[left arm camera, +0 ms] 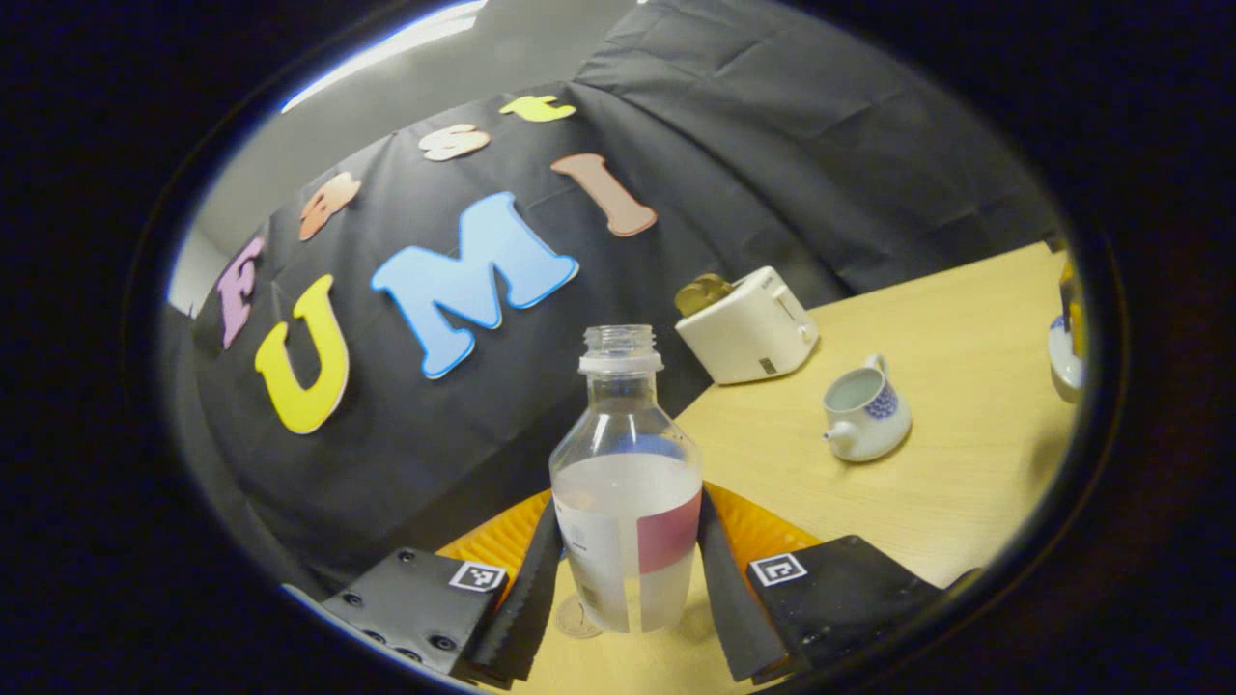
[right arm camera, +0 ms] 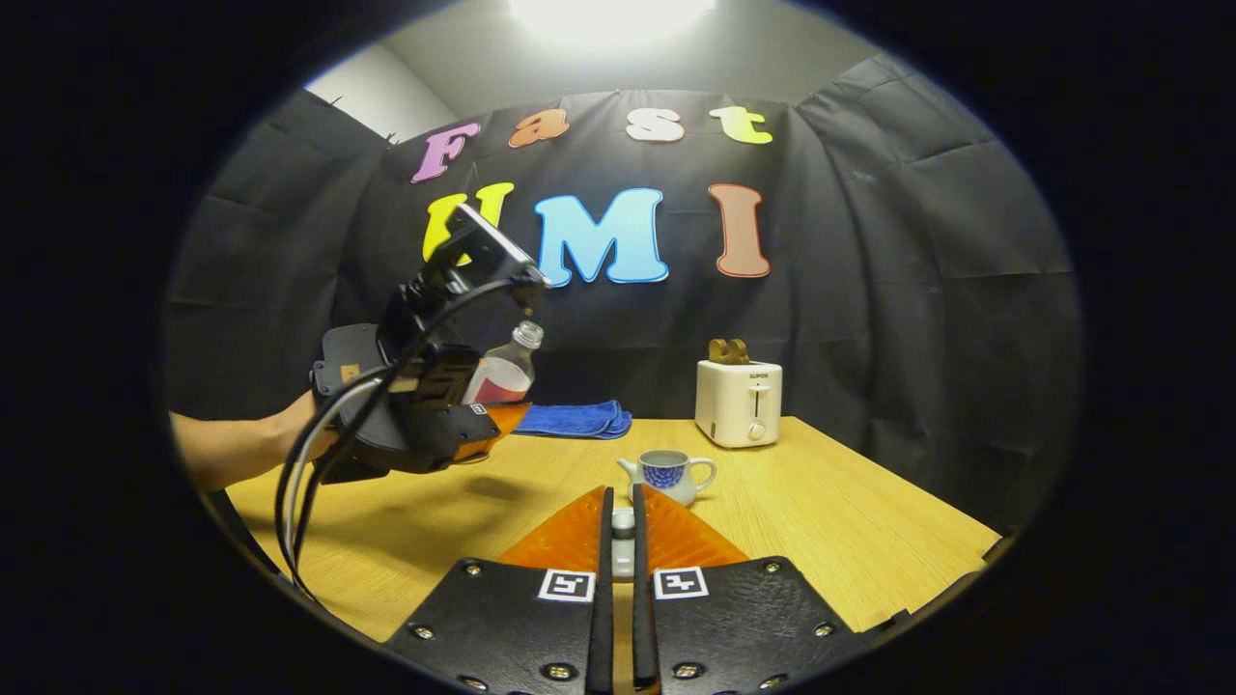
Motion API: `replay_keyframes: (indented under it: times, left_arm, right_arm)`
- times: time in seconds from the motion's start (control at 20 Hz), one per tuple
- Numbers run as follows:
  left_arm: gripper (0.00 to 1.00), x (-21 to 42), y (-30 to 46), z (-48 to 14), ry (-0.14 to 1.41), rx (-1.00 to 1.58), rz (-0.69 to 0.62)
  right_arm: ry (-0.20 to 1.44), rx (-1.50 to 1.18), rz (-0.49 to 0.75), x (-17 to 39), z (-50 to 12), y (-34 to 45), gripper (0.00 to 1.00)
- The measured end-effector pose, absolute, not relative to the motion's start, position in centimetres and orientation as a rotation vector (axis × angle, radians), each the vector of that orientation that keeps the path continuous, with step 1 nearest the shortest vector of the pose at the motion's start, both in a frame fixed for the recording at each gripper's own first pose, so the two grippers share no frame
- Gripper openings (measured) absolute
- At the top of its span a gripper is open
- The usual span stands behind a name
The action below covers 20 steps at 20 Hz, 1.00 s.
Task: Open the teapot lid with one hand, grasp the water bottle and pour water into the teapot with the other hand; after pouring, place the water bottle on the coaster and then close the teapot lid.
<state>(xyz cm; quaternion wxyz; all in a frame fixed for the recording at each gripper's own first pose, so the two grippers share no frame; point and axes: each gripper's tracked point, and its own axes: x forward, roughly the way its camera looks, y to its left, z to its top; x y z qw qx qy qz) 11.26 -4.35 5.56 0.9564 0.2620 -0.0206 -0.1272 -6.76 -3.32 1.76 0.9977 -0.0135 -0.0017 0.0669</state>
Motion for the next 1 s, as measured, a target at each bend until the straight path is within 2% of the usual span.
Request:
replay_keyframes:
  times: [0.15, 0.3, 0.45, 1.0]
  left_arm:
    - [0.84, 11.4, 0.7, 5.7, -0.025, 0.217, -0.204]
    - [0.83, 12.4, 5.9, 4.2, 0.024, 0.030, -0.151]
    - [0.83, 13.7, 9.1, 3.5, 0.016, 0.014, -0.090]
    - [0.83, 19.8, 9.1, 2.1, -0.038, -0.018, -0.091]
  right_arm:
    - [0.020, 0.001, 0.173, -5.2, 1.1, -1.8, 0.08]
    - [0.034, 0.015, 0.190, -4.1, 0.9, -1.0, 0.08]
    - [0.026, 0.002, 0.200, -3.2, 1.2, -0.4, 0.08]
    - [0.061, 0.023, 0.177, -2.3, -0.1, -1.1, 0.08]
